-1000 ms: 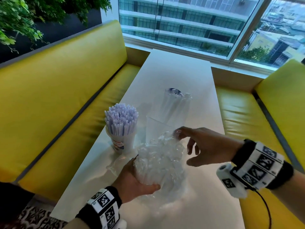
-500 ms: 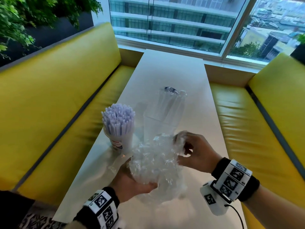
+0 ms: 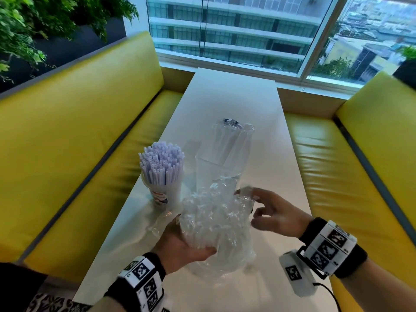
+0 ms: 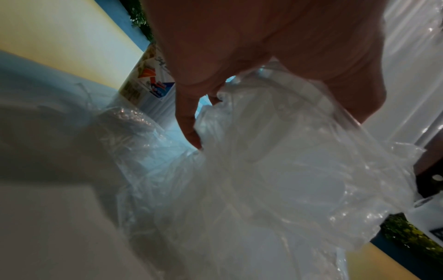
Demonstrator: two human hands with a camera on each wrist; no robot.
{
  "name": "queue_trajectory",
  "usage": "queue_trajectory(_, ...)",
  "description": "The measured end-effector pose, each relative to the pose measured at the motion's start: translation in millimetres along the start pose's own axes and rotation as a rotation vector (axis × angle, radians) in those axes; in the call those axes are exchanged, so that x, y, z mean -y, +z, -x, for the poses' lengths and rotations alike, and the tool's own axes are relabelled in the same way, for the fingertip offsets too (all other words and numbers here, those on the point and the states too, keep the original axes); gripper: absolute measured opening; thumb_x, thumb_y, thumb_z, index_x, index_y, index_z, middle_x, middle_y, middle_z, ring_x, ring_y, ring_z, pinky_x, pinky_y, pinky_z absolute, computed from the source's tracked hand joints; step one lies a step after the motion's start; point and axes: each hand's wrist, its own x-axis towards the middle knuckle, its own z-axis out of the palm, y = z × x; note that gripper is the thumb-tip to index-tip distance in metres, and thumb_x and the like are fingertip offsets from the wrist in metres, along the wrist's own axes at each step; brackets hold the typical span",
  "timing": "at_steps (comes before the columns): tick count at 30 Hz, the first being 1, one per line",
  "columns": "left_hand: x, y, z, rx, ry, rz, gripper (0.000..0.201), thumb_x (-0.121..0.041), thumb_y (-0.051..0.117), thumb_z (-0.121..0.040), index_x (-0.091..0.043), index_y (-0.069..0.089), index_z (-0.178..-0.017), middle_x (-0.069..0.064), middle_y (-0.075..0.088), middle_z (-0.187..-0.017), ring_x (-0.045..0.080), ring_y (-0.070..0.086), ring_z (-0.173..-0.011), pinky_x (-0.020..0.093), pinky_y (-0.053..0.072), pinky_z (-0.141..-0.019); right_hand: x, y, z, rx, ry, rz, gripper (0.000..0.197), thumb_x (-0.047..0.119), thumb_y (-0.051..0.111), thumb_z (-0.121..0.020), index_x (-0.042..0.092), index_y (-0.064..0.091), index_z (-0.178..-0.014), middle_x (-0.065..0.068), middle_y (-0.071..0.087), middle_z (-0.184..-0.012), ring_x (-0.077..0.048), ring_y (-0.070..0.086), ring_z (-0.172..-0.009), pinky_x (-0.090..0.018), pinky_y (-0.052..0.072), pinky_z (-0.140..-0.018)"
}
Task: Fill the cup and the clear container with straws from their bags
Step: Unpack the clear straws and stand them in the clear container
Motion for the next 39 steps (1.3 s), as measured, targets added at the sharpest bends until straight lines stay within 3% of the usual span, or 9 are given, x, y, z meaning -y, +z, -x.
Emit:
queue_trajectory(5, 1.5, -0.2, -0.2, 0.002, -0.026, -0.012, 0.069, -0.027, 0.094, -0.055, -0.026, 0.062, -0.116, -0.010, 0.072, -0.112, 0.008, 0.067, -0.109, 0.037, 0.053, -0.099, -8.5, 15.7, -3.6, -0.091, -0.059, 0.196, 0.033, 0.028, 0.080, -0.067, 0.029, 0.070, -0.099, -0.003, 0.066, -0.087, -0.025, 0.055, -0.070, -0.033, 0.047, -0.054)
queue_trajectory(9, 3.2, -0.4, 0.2, -0.002, -0.040, -0.020, 0.074, -0.033, 0.094, -0.053, -0.023, 0.061, -0.118, -0.009, 0.071, -0.114, 0.010, 0.066, -0.110, 0.041, 0.053, -0.099, -3.2, 18.5, -5.6, -0.205, -0.088, 0.081, 0.020, 0.038, 0.080, -0.058, 0.031, 0.070, -0.074, 0.008, 0.068, -0.075, -0.002, 0.058, -0.066, -0.020, 0.050, -0.061)
queue_trajectory(12, 2.9, 0.1, -0.4, -0.006, -0.034, -0.038, 0.074, -0.033, 0.094, -0.053, -0.023, 0.062, -0.119, -0.009, 0.071, -0.115, 0.007, 0.066, -0.110, 0.039, 0.053, -0.099, 1.4, 13.3, -5.1, -0.268, -0.088, 0.027, 0.032, 0.035, 0.083, -0.056, 0.017, 0.072, -0.081, -0.009, 0.072, -0.086, -0.022, 0.068, -0.075, -0.033, 0.058, -0.068)
queue_trajectory(17, 5.2, 0.2, -0.3, -0.016, -0.043, -0.033, 0.077, -0.033, 0.095, -0.052, -0.023, 0.060, -0.120, -0.009, 0.071, -0.115, 0.008, 0.065, -0.111, 0.040, 0.053, -0.100, 18.5, 3.1, -7.3, -0.244, -0.116, 0.010, 0.027, 0.024, 0.082, -0.065, 0.016, 0.070, -0.088, -0.009, 0.072, -0.084, -0.025, 0.069, -0.076, -0.046, 0.057, -0.071)
queue_trajectory(20, 6.7, 0.6, -1.2, -0.018, -0.051, -0.018, 0.078, -0.033, 0.095, -0.051, -0.022, 0.060, -0.120, -0.007, 0.071, -0.115, 0.010, 0.066, -0.111, 0.042, 0.053, -0.099, 25.5, -1.4, -11.5, -0.208, -0.153, 0.011, 0.040, 0.017, 0.082, -0.069, 0.035, 0.069, -0.103, 0.003, 0.072, -0.085, -0.021, 0.068, -0.076, -0.040, 0.057, -0.072)
queue_trajectory(22, 6.8, 0.8, -1.4, -0.013, -0.057, -0.008, 0.080, -0.033, 0.095, -0.051, -0.022, 0.059, -0.121, -0.008, 0.071, -0.116, 0.009, 0.066, -0.111, 0.040, 0.053, -0.100, 27.9, -1.7, -14.9, -0.213, -0.159, 0.031, 0.036, 0.019, 0.083, -0.071, 0.041, 0.071, -0.097, 0.012, 0.073, -0.088, -0.011, 0.066, -0.076, -0.032, 0.056, -0.069)
queue_trajectory(29, 4.3, 0.3, -0.3, -0.016, -0.069, 0.008, 0.080, -0.032, 0.096, -0.049, -0.024, 0.059, -0.120, -0.009, 0.071, -0.114, 0.008, 0.066, -0.109, 0.037, 0.053, -0.099, 35.6, -6.2, -18.8, -0.250, -0.160, 0.091, 0.016, 0.022, 0.083, -0.073, 0.022, 0.072, -0.085, -0.001, 0.074, -0.087, -0.023, 0.070, -0.081, -0.041, 0.057, -0.074)
queue_trajectory(36, 3.7, 2.2, -0.4, -0.040, -0.061, 0.003, 0.076, -0.035, 0.095, -0.045, -0.028, 0.061, -0.112, -0.015, 0.072, -0.109, 0.005, 0.068, -0.105, 0.031, 0.054, -0.095, 50.5, -16.1, -23.1, -0.225, -0.222, 0.095, 0.014, 0.016, 0.078, -0.076, 0.023, 0.071, -0.085, 0.003, 0.075, -0.093, -0.019, 0.071, -0.088, -0.028, 0.055, -0.077)
queue_trajectory(39, 1.6, 2.3, -0.7, -0.037, -0.050, 0.003, 0.073, -0.035, 0.094, -0.045, -0.026, 0.062, -0.111, -0.016, 0.073, -0.107, 0.005, 0.068, -0.103, 0.029, 0.055, -0.093, 57.6, -18.0, -26.1, -0.190, -0.233, 0.060, 0.013, 0.008, 0.076, -0.078, 0.009, 0.066, -0.086, -0.006, 0.073, -0.088, -0.014, 0.070, -0.082, -0.024, 0.052, -0.075)
